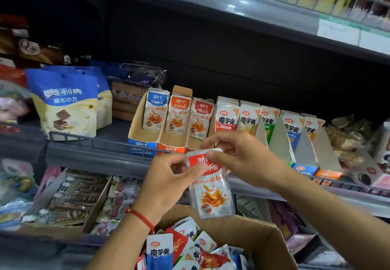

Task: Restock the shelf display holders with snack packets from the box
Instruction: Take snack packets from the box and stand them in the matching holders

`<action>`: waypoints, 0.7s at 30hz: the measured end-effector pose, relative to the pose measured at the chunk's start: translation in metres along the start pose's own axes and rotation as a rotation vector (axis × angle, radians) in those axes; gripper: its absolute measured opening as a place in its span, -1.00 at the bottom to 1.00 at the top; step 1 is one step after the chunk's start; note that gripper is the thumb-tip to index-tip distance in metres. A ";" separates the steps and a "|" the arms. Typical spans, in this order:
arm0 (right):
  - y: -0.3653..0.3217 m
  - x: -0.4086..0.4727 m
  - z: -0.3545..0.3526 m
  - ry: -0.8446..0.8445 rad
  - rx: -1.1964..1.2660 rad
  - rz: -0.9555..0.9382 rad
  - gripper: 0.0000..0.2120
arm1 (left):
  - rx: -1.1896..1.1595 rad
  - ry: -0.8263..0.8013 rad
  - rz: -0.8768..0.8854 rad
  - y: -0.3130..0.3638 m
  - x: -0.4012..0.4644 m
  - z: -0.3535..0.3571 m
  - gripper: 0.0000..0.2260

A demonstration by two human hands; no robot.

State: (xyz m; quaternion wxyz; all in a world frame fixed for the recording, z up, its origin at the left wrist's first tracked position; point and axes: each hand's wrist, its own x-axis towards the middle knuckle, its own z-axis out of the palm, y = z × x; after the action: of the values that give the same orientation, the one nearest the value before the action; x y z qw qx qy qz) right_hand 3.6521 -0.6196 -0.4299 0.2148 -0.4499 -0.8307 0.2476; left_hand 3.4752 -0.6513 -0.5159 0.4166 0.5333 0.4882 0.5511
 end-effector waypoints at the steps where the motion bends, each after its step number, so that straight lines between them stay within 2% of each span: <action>1: -0.001 0.003 0.003 0.039 0.003 -0.010 -0.93 | -0.038 0.012 -0.010 0.001 0.000 0.001 -0.69; 4: 0.006 0.008 0.008 0.203 0.062 -0.011 -0.97 | -0.192 -0.106 -0.112 0.002 0.000 0.001 -0.65; 7: 0.015 0.013 0.008 0.323 0.199 0.039 -0.94 | -0.102 -0.236 -0.177 -0.005 -0.003 0.002 -0.55; 9: 0.019 0.016 0.005 0.286 0.224 0.067 -0.92 | -0.061 -0.218 -0.181 -0.010 -0.002 0.003 -0.55; 13: 0.021 0.019 -0.009 0.020 0.221 0.059 -0.83 | 0.006 -0.207 -0.168 -0.017 0.004 0.001 -0.59; 16: 0.017 0.021 -0.019 -0.023 0.161 0.059 -0.93 | 0.019 -0.202 -0.138 -0.013 0.004 0.001 -0.63; 18: 0.014 0.029 -0.028 0.082 0.113 0.035 -0.95 | 0.001 -0.130 -0.096 -0.010 0.006 -0.001 -0.64; 21: 0.015 0.054 -0.046 0.358 -0.060 -0.028 -0.93 | 0.025 0.066 -0.070 -0.007 0.015 -0.012 -0.63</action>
State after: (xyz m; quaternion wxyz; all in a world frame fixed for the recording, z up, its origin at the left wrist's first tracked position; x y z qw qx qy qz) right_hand 3.6609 -0.5561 -0.3951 0.3493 -0.4816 -0.7923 0.1355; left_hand 3.4616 -0.6364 -0.5197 0.4126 0.5028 0.5268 0.5472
